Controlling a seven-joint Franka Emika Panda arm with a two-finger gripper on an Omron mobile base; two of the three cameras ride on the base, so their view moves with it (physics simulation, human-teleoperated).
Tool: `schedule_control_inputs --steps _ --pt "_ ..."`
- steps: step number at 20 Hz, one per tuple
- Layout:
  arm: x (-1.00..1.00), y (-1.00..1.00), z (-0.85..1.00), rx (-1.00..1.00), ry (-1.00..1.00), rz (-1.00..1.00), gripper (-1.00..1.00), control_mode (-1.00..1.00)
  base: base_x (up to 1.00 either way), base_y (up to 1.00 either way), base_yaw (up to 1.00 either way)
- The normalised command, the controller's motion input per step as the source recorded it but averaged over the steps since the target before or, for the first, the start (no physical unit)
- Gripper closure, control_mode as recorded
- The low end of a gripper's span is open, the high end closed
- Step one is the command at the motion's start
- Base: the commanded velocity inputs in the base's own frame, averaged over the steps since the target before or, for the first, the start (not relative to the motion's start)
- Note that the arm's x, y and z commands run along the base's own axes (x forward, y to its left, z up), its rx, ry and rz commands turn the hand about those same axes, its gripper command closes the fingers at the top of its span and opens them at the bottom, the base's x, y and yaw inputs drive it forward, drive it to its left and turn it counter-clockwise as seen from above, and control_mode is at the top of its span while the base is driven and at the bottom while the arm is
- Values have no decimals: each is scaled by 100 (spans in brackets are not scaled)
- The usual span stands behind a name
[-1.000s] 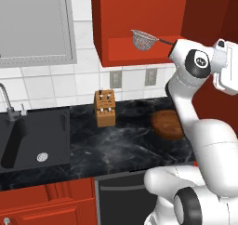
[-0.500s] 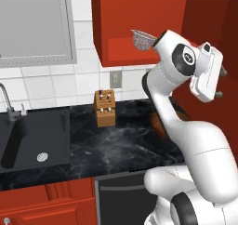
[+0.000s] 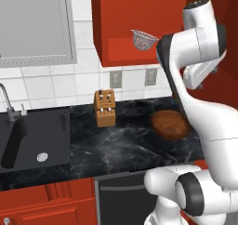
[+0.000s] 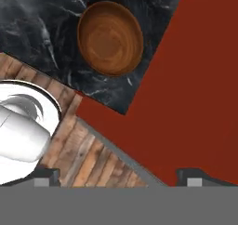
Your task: Open the cabinet and setup a tea strainer by placing it in the bowl upright.
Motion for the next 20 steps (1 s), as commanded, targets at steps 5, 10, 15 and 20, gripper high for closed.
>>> schedule_control_inputs --steps 5,10,15,20 --pt "32 24 1 21 -68 1 -100 -100 0 0 0" --pt "27 4 0 -8 -50 2 -100 -100 0 0 0" --pt "16 32 0 -33 -15 3 -100 -100 0 0 0" --pt "2 37 29 -20 -2 4 -100 -100 0 0 0"
